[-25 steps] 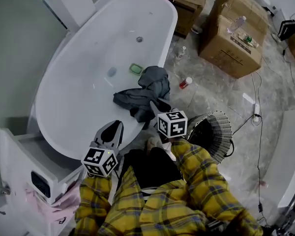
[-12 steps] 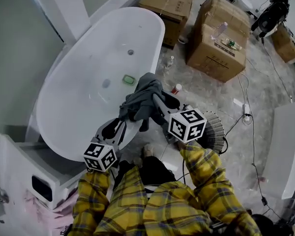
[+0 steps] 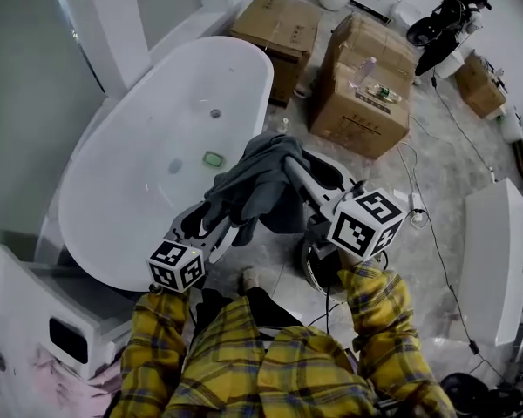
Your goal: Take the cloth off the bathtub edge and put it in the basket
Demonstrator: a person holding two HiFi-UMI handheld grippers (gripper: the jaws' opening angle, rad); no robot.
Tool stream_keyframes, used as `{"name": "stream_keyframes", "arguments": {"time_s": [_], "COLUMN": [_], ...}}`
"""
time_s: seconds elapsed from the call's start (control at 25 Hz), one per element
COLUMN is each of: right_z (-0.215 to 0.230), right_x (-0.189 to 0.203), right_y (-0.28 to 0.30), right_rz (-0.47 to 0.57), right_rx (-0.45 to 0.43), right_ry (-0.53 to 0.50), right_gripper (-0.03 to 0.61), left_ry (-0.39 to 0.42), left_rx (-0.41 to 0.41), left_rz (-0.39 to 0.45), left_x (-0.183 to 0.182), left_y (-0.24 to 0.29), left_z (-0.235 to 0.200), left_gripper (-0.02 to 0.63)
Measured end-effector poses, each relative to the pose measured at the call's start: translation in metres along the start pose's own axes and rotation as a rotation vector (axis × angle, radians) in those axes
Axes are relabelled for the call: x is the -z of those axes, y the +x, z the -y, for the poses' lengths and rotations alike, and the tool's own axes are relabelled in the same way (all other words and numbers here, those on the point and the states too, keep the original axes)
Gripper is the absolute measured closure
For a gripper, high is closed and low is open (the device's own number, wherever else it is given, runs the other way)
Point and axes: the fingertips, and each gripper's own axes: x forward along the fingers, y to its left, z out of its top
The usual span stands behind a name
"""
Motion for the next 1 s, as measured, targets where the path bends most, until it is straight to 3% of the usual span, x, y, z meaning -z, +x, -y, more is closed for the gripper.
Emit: {"name": "stream_keyframes", "arguments": {"time_s": [0.24, 0.52, 0.8, 0.96, 1.0], "right_z": [-0.013, -0.039, -0.057, -0.058, -0.057], "right_x": [-0.051, -0.108, -0.132, -0.136, -0.135], "right_y": [-0.046, -0.106, -0.164, -0.196, -0.206], "right_rz": [0.085, 0.167, 0.204, 0.235, 0.244], "right_rx": [-0.015, -0.015, 0.021, 0.075, 0.098], "right_ry": [0.0, -0.082, -0.112, -0.111, -0.109], "right_gripper": [0.48, 0.48, 0.48, 0.48, 0.48], "left_ry": [0.028, 0.111, 0.165, 0.218, 0.227], "left_rx": [0.064, 0.185, 0.27, 0.308, 0.323], "left_rz": [0.019, 0.001, 0.008, 0.004, -0.005], "left_x": [-0.004, -0.01, -0.024, -0.03, -0.032], "left_y": [0.004, 0.025, 0.055, 0.064, 0.067], "left_z": [0.013, 0.044, 0.095, 0.122, 0.13], "left_gripper": [0.373, 0.35, 0.353, 0.545, 0.565]}}
